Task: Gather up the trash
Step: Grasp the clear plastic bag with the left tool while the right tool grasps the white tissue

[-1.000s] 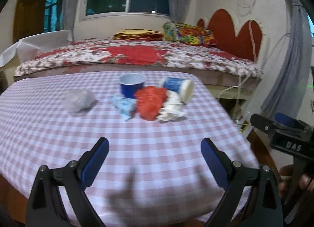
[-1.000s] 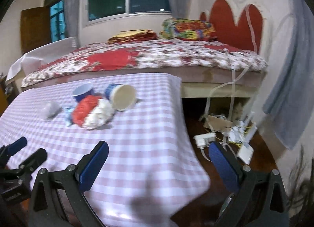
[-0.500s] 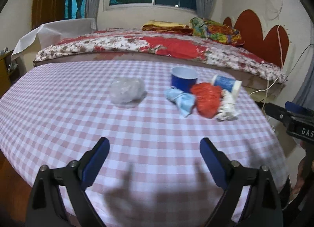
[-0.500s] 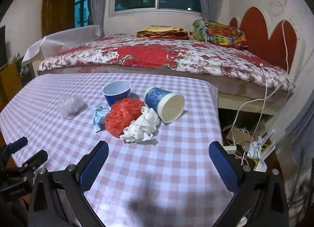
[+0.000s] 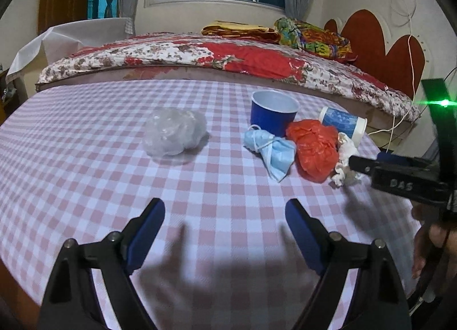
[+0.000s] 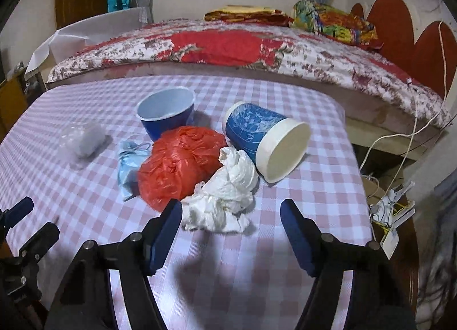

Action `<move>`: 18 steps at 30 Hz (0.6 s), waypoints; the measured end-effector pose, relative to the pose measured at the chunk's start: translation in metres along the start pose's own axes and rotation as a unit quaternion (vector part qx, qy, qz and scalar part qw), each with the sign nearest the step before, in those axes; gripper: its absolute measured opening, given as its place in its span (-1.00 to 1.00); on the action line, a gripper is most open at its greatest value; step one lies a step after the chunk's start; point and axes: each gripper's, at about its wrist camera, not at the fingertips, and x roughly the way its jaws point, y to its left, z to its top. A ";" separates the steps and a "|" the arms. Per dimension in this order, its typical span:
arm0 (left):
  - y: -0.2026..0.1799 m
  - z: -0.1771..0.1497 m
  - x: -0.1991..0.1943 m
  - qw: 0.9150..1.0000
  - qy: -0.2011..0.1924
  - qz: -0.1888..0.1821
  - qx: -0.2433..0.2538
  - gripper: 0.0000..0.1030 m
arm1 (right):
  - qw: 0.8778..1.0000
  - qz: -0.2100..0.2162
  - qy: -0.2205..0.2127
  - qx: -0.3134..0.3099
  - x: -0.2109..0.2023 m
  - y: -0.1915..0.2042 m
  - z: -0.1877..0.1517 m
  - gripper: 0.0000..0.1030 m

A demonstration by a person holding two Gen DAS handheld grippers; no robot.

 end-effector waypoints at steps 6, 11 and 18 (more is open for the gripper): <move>-0.002 0.016 0.019 1.000 0.003 0.001 0.007 0.68 | 1.000 0.016 0.020 -0.001 0.020 0.001 0.007 -0.02; 0.029 0.034 0.035 0.999 -0.001 0.034 -0.014 0.67 | 1.000 0.029 0.009 0.000 0.018 -0.002 0.009 -0.25; 0.055 0.053 0.062 0.998 0.010 0.052 -0.019 0.53 | 0.999 0.036 0.011 -0.008 0.031 0.007 0.020 -0.66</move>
